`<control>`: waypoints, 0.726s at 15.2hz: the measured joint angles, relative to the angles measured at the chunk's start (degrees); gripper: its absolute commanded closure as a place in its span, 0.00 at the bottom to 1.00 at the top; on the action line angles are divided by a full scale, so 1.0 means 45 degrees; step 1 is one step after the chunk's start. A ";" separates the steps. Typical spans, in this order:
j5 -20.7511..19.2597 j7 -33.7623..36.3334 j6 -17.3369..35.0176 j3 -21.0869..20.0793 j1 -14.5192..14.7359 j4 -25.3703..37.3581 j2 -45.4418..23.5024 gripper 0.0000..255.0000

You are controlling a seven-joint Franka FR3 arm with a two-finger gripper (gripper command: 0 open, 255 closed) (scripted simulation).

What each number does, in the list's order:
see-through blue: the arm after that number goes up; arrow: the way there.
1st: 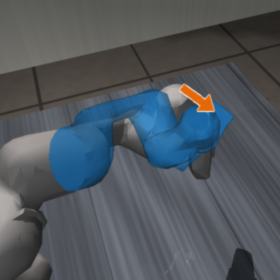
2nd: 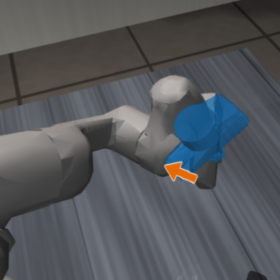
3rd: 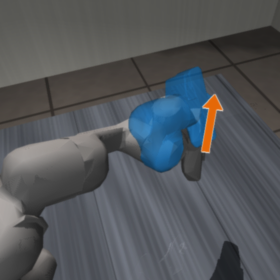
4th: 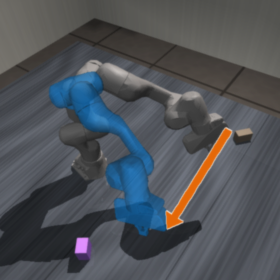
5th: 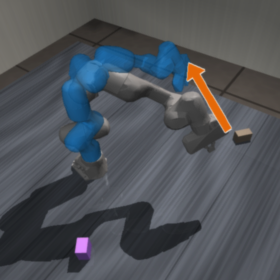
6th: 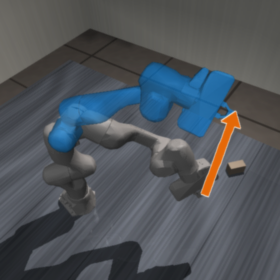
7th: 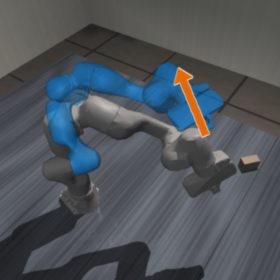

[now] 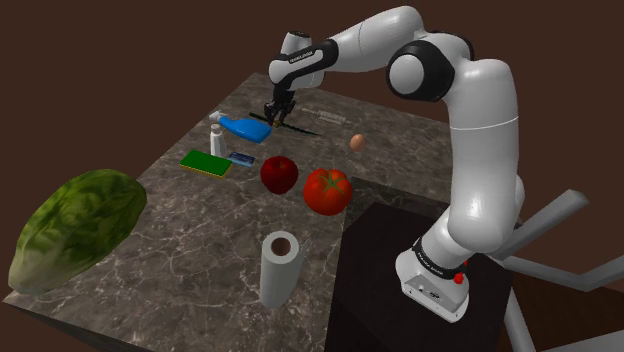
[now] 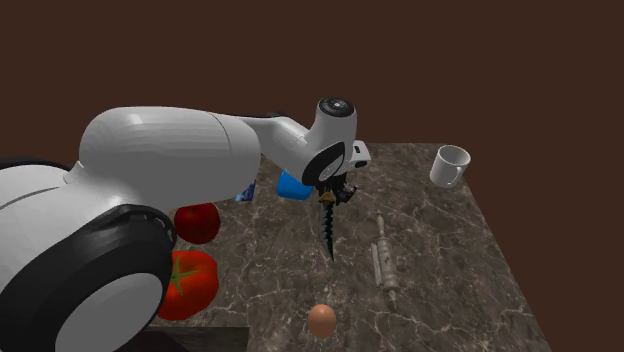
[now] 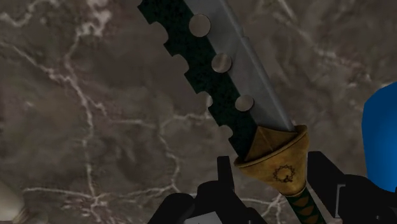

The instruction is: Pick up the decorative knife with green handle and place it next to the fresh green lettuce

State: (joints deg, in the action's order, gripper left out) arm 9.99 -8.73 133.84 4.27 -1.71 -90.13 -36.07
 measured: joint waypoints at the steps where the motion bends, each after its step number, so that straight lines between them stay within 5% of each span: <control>1: 0.0000 0.0000 -0.0001 0.0000 0.0000 0.0001 0.0000 1.00; 11: -0.0092 0.0104 -0.0626 0.0060 0.0037 0.0071 0.0564 1.00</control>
State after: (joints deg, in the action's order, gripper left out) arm 9.57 -8.26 131.02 4.54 -1.54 -89.81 -33.54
